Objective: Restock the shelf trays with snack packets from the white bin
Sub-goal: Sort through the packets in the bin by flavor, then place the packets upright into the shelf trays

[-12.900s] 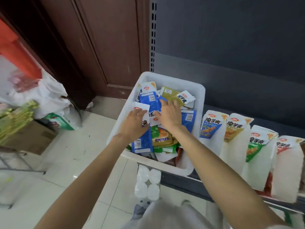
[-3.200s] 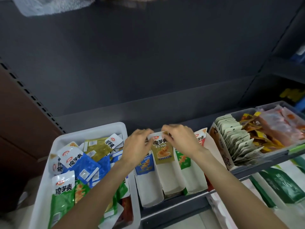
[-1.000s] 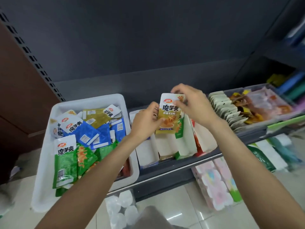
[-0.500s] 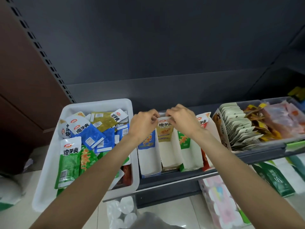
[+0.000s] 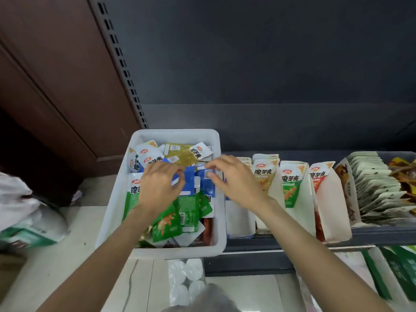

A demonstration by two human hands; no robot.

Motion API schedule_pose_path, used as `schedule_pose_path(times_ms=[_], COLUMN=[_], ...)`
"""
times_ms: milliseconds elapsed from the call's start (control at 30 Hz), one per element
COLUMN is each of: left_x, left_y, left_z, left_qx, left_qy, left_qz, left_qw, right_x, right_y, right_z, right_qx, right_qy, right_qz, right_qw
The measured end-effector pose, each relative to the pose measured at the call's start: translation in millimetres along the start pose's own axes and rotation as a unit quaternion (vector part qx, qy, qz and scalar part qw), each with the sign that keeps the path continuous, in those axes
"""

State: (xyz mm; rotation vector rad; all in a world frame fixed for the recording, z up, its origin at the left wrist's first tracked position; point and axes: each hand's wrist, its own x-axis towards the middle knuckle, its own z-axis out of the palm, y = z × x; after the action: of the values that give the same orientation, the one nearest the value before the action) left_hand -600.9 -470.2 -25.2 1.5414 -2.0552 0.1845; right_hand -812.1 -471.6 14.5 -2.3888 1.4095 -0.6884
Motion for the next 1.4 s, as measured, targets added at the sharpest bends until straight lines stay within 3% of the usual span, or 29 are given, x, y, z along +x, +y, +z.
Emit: schedule_pose_path(times_ms=[133, 333, 400, 467, 533, 567, 633, 667, 700, 767, 867, 933, 1000, 1100, 1167, 1267, 1333, 1400], left_x=[-18.4, -29.4, -29.2, -25.3, -19.3, -16.4, -13.7, -14.5, -15.8, -17.3, -15.7, -12.4, -6.0, 8.9, 19.5, 33.6, 41.0, 45.6], left_y=[-40.1, -65.4, -67.2, -64.0, -54.5, -46.6, -27.4, -18.9, -10.9, 3.3, 14.7, 15.8, 17.6, 30.9, 47.7, 76.9, 92.8, 101.4], left_z=[-3.4, -11.0, -10.4, -12.4, -19.6, -26.5, -40.9, -45.5, -48.3, -48.9, -42.7, -40.6, -40.1, -38.9, -34.0, -21.3, -12.2, -2.9], left_qx=[0.042, 0.002, -0.022, -0.096, -0.234, -0.336, -0.546, -0.608, -0.642, -0.655, -0.636, -0.629, -0.63, -0.62, -0.614, -0.603, -0.596, -0.553], left_qy=[-0.095, -0.185, -0.184, -0.172, -0.158, -0.15, -0.124, -0.109, -0.092, -0.067, -0.044, -0.04, -0.048, -0.078, -0.114, -0.161, -0.184, -0.189], left_qz=[-0.106, -0.208, -0.224, -0.265, -0.348, -0.394, -0.442, -0.438, -0.424, -0.396, -0.38, -0.368, -0.341, -0.273, -0.211, -0.13, -0.115, -0.109], left_qw=[0.989, 0.961, 0.957, 0.944, 0.894, 0.842, 0.701, 0.653, 0.633, 0.64, 0.67, 0.684, 0.696, 0.731, 0.752, 0.771, 0.773, 0.804], right_x=[42.2, 86.0, 87.9, 84.3, 72.2, 61.9, 34.7, 20.7, 8.2, -9.8, -27.3, -37.4, -43.8, -41.8, -38.1, -33.6, -31.2, -28.7], right_y=[-29.1, -58.2, -57.5, -54.6, -55.3, -60.3, -74.9, -80.3, -83.9, -85.3, -75.7, -69.2, -63.3, -47.5, -33.6, -13.9, -1.9, 9.7], right_z=[49.6, 114.0, 120.6, 114.6, 101.3, 93.5, 79.9, 76.6, 75.0, 75.4, 74.1, 66.2, 47.8, 9.1, -19.9, -49.0, -58.2, -60.5], right_qx=[0.022, -0.18, -0.143, -0.016, 0.103, 0.124, 0.063, 0.003, -0.051, -0.115, -0.119, -0.043, 0.121, 0.221, 0.213, 0.2, 0.179, 0.134], right_qy=[-0.087, -0.178, -0.184, -0.152, -0.073, -0.027, 0.068, 0.105, 0.13, 0.157, 0.147, 0.102, 0.069, 0.17, 0.209, 0.188, 0.173, 0.165], right_qz=[0.034, 0.152, 0.204, 0.263, 0.274, 0.254, 0.157, 0.098, 0.054, 0.017, -0.005, -0.002, 0.06, 0.16, 0.199, 0.205, 0.199, 0.202], right_qw=[0.995, 0.955, 0.951, 0.953, 0.953, 0.959, 0.983, 0.99, 0.989, 0.981, 0.982, 0.994, 0.988, 0.947, 0.934, 0.94, 0.948, 0.956])
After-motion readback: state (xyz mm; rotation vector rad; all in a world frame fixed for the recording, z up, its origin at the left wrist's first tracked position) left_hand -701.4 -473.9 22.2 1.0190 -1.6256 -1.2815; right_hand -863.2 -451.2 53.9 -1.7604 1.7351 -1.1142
